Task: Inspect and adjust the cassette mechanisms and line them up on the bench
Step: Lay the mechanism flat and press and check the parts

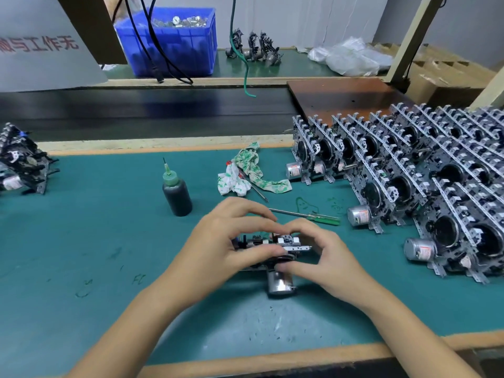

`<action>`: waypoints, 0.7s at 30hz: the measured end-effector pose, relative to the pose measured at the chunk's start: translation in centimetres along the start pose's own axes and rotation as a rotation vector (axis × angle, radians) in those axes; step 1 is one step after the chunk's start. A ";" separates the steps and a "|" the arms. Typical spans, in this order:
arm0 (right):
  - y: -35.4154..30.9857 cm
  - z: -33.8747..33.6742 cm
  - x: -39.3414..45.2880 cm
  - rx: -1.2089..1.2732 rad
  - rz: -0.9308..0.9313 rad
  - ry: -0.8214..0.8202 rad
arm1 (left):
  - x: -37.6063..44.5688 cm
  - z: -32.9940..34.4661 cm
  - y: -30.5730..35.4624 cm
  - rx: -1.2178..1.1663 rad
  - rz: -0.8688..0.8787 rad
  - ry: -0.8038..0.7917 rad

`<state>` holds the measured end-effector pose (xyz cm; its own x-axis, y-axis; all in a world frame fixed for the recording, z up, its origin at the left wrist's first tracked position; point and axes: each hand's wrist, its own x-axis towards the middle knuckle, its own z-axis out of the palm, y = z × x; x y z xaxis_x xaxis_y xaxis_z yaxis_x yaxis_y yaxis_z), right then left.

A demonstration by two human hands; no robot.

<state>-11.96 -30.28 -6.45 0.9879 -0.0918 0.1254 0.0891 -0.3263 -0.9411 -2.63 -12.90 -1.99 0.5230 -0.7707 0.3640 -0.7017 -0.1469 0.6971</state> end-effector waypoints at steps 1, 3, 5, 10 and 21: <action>0.0 0.0 0.0 0.026 0.000 0.003 | 0.0 0.2 -0.1 0.009 0.013 -0.006; 0.2 0.0 0.1 0.075 0.013 0.012 | 0.0 0.3 -0.3 0.009 0.020 0.006; 0.2 0.2 0.1 0.088 0.014 0.040 | 0.0 0.4 -0.4 0.004 0.014 0.020; -0.1 0.1 0.3 0.093 0.020 0.067 | 0.2 0.6 -0.7 -0.051 0.033 -0.007; -0.3 -0.1 0.3 0.120 0.005 0.022 | -0.2 0.8 -0.7 -0.147 0.008 -0.005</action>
<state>-11.70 -30.28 -6.13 0.9854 -0.1141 0.1264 0.1002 -0.2115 -0.9722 -2.60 -13.19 -3.08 0.5154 -0.7744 0.3671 -0.6270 -0.0487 0.7775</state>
